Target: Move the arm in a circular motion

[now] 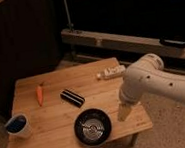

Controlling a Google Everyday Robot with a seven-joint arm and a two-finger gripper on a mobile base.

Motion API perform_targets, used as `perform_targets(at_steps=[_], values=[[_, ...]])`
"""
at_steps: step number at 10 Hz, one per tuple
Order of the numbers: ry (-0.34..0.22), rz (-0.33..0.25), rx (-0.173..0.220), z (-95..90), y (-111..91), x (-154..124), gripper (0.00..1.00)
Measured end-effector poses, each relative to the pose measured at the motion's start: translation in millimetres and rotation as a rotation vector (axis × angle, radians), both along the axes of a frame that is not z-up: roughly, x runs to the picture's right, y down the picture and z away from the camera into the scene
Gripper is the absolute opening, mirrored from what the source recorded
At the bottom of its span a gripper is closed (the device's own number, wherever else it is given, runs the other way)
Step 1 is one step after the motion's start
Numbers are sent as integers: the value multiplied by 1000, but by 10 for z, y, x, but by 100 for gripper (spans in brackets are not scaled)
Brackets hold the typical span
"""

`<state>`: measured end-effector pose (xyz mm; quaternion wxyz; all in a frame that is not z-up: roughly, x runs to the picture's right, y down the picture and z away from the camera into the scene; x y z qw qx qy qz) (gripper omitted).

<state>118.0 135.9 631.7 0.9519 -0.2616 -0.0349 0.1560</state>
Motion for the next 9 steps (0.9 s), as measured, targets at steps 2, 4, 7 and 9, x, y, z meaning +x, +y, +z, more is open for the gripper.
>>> perform_targets(at_steps=[2, 4, 7, 9], values=[[-61, -47, 28, -163, 9, -254, 80], [-139, -110, 65, -338, -72, -742, 80], [-272, -199, 117, -584, -245, -1613, 80], [-365, -266, 160, -775, -418, -2245, 80]])
